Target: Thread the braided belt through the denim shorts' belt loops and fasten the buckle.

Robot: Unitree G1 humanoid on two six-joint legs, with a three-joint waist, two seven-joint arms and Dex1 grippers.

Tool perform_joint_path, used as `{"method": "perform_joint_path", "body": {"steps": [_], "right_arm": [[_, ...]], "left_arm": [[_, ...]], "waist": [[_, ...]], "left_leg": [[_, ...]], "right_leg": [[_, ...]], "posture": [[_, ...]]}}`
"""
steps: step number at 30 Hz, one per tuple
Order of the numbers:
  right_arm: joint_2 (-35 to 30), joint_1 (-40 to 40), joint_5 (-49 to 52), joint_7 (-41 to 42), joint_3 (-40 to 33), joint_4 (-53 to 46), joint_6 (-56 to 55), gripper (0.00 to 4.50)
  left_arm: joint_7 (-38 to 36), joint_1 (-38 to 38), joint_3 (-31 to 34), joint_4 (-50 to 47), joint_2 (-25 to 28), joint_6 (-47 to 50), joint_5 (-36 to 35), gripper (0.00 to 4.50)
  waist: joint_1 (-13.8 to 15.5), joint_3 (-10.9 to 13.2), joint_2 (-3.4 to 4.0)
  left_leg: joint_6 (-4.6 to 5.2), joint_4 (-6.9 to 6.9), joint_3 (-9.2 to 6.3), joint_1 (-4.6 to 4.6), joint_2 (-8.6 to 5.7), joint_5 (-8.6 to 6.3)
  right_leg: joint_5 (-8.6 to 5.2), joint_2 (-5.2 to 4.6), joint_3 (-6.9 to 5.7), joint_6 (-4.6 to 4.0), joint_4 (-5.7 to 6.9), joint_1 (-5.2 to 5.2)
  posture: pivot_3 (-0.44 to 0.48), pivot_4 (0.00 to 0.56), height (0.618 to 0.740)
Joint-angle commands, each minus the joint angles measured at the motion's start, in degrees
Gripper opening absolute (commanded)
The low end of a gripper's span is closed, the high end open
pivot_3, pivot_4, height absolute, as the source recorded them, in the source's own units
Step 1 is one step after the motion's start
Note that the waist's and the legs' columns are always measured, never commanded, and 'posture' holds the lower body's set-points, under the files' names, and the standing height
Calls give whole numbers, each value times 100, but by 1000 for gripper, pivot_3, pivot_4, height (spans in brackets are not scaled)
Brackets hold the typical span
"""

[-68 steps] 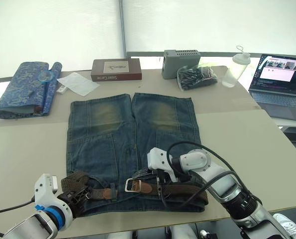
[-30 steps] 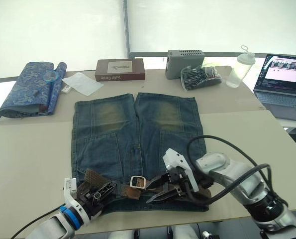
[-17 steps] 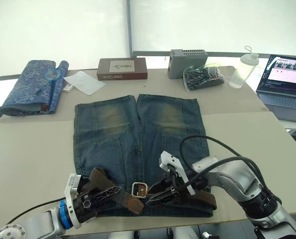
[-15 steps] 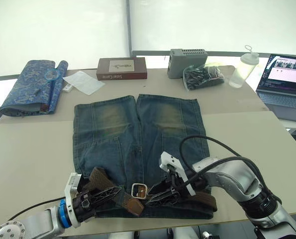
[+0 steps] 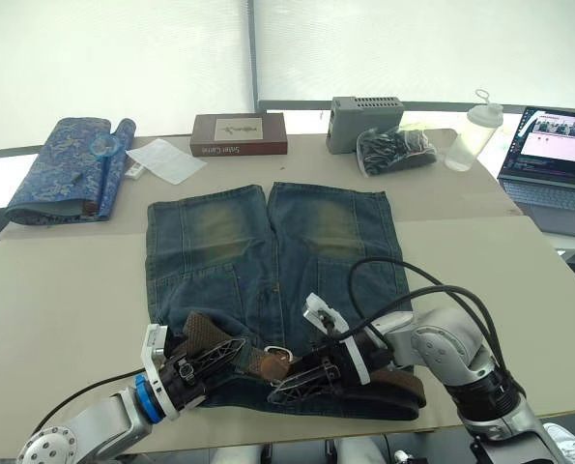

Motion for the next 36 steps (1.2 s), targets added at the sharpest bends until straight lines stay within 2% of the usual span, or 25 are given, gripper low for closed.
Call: {"method": "perform_joint_path", "body": {"steps": [1,7,9,14,17,19,21,22,25,26,27,29,31,34,36], "right_arm": [[138,-98,255,-136,-264,32,123,2249],[187,-165,432,-234,-455,96,263,2249],[185,-162,463,-255,-465,95,278,1720],[231,-158,479,-304,-457,63,328,69],[262,-182,453,-342,-461,72,308,26],[263,-194,445,-358,-483,81,304,26],[273,-212,453,-373,-542,104,312,0],[271,-230,450,-382,-580,119,309,0],[251,-293,465,-406,-724,162,314,0],[232,-308,453,-411,-749,166,303,0],[210,-339,459,-417,-805,168,305,0],[179,-387,476,-444,-902,168,317,0],[98,-422,467,-473,-955,133,307,0],[-180,-446,546,-481,-1155,-20,355,0],[-358,-448,673,-493,-1308,-107,407,0]], "left_arm": [[79,93,-76,-158,-47,-40,-20,0],[49,202,-35,-227,38,-68,-20,0],[29,192,-28,-222,83,-62,-20,0],[40,180,-16,-275,142,-111,-20,0],[184,181,42,-514,340,-285,-20,0],[263,215,91,-784,775,-363,-20,0],[198,328,153,-994,1170,-413,-20,747],[-8,425,271,-1094,1369,-408,-20,966],[-503,804,885,-1331,2214,-204,-5,2327],[-674,923,1150,-1424,2411,-155,175,2839],[-1399,1118,1645,-1679,2648,-21,796,3311],[-2734,1322,2388,-1808,2989,51,1690,3311],[-3662,1278,2779,-1422,3281,7,2118,3311],[-4102,757,2794,-594,3550,-149,2489,3311],[-4206,446,2649,-330,3580,-246,2823,2783]], "waist": [[-8,0,0],[-33,0,0],[-47,0,0],[-83,0,0],[-89,1,-2],[-91,9,-16],[-102,10,-17],[-107,10,-17],[-149,11,-23],[-158,12,-22],[-168,13,-22],[-174,13,-20],[-161,16,-17],[-136,22,-7],[-135,24,-5]], "left_leg": [[0,0,0,0,0,1],[26,-3,0,-6,-4,15],[25,-4,0,-6,-2,14],[23,-4,0,-7,-1,13],[23,-4,0,-8,1,13],[20,-5,-1,-11,3,13],[14,-7,-2,-18,8,14],[14,-9,-2,-18,7,14],[17,-18,8,-27,4,15],[21,-19,9,-37,4,18],[21,-20,9,-42,4,19],[26,-30,14,-46,3,27],[27,-41,18,-47,0,33],[20,-49,17,-47,8,38],[20,-50,17,-53,10,39]], "right_leg": [[1,2,0,1,0,-1],[1,7,-10,2,-1,-2],[0,7,-10,1,0,-2],[-1,6,-8,1,0,-2],[0,8,-8,1,0,-4],[-1,9,0,0,3,-6],[0,13,2,-6,3,-14],[0,13,5,-6,3,-16],[0,15,10,-6,2,-52],[1,21,9,-7,3,-69],[1,24,7,-8,6,-75],[2,43,-8,-15,2,-78],[-5,63,-16,-27,1,-78],[-15,69,-26,-43,0,-77],[-9,67,-27,-33,2,-76]], "posture": [[0,150,740],[0,150,740],[0,150,740],[0,150,740],[0,150,740],[0,150,740],[0,150,740],[0,150,740],[0,150,740],[0,150,740],[0,150,740],[0,150,740],[0,150,740],[0,150,740],[0,150,740]]}}
